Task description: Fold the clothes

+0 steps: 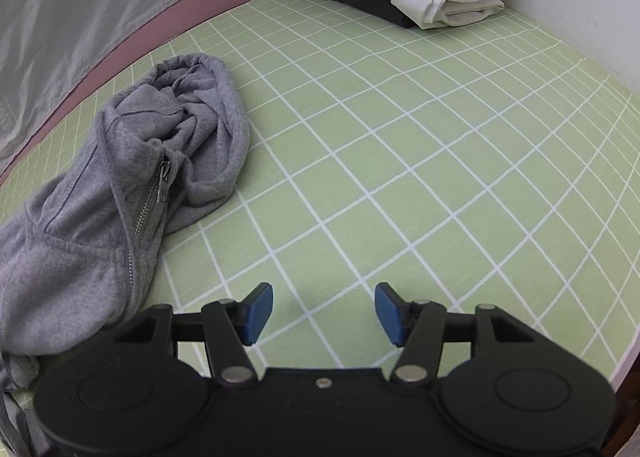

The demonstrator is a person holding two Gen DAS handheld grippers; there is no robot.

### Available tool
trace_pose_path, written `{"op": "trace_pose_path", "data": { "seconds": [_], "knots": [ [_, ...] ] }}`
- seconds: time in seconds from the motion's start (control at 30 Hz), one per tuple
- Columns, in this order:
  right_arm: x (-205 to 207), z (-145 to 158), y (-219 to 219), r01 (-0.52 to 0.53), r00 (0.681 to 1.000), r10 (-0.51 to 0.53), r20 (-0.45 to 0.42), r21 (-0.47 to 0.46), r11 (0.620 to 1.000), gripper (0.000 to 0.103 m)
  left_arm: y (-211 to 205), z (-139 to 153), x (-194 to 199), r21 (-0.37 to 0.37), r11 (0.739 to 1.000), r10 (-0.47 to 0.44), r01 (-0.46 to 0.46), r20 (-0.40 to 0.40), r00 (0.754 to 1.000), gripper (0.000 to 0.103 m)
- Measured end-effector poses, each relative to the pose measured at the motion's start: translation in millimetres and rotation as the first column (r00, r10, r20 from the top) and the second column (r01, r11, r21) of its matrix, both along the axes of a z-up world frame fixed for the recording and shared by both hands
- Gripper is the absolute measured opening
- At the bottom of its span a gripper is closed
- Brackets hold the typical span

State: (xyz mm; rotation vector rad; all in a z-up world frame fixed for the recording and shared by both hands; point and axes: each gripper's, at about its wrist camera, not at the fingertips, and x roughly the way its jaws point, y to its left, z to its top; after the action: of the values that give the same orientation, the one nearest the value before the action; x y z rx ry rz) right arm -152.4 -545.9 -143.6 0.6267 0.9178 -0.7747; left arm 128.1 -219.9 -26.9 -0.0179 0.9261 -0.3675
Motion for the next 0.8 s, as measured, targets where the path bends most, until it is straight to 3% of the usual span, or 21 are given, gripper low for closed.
{"op": "trace_pose_path", "data": {
  "seconds": [0.13, 0.27, 0.43, 0.53, 0.7, 0.73, 0.77, 0.8],
  "knots": [
    [31.4, 0.9, 10.9, -0.013, 0.999, 0.012, 0.051, 0.019, 1.0, 0.057, 35.7, 1.0, 37.7, 0.038, 0.999, 0.034, -0.035, 0.033, 0.999, 0.004],
    [67.7, 0.2, 23.0, 0.002, 0.994, -0.009, 0.109, 0.066, 0.998, 0.057, 71.3, -9.2, 69.4, -0.006, 0.996, 0.087, -0.087, -0.018, 0.996, 0.005],
    [115.0, -1.1, 54.6, -0.091, 0.988, 0.081, 0.132, 0.069, 0.993, 0.058, 99.5, -30.3, 102.9, 0.006, 0.993, 0.12, -0.12, -0.056, 0.991, 0.005],
    [135.6, -5.2, 68.8, -0.123, 0.978, 0.099, 0.183, 0.124, 0.985, 0.058, 110.7, -43.3, 114.1, 0.005, 0.993, 0.116, -0.116, -0.086, 0.99, 0.005],
    [162.3, -14.0, 86.1, -0.102, 0.98, 0.071, 0.185, 0.164, 0.981, 0.07, 117.9, -59.8, 110.2, 0.012, 0.995, 0.102, -0.101, -0.118, 0.988, 0.005],
    [165.9, -13.7, 88.5, -0.098, 0.982, 0.07, 0.178, 0.155, 0.983, 0.068, 118.9, -63.4, 107.2, 0.014, 0.994, 0.106, -0.105, -0.129, 0.986, 0.005],
    [169.0, -13.0, 90.7, -0.094, 0.983, 0.071, 0.167, 0.138, 0.986, 0.047, 120.0, -67.1, 103.6, 0.013, 0.994, 0.11, -0.109, -0.142, 0.984, 0.005],
    [171.6, -12.8, 92.3, -0.099, 0.983, 0.077, 0.164, 0.127, 0.987, 0.034, 120.0, -70.3, 99.5, 0.016, 0.994, 0.11, -0.109, -0.152, 0.982, 0.005]
  ]
}}
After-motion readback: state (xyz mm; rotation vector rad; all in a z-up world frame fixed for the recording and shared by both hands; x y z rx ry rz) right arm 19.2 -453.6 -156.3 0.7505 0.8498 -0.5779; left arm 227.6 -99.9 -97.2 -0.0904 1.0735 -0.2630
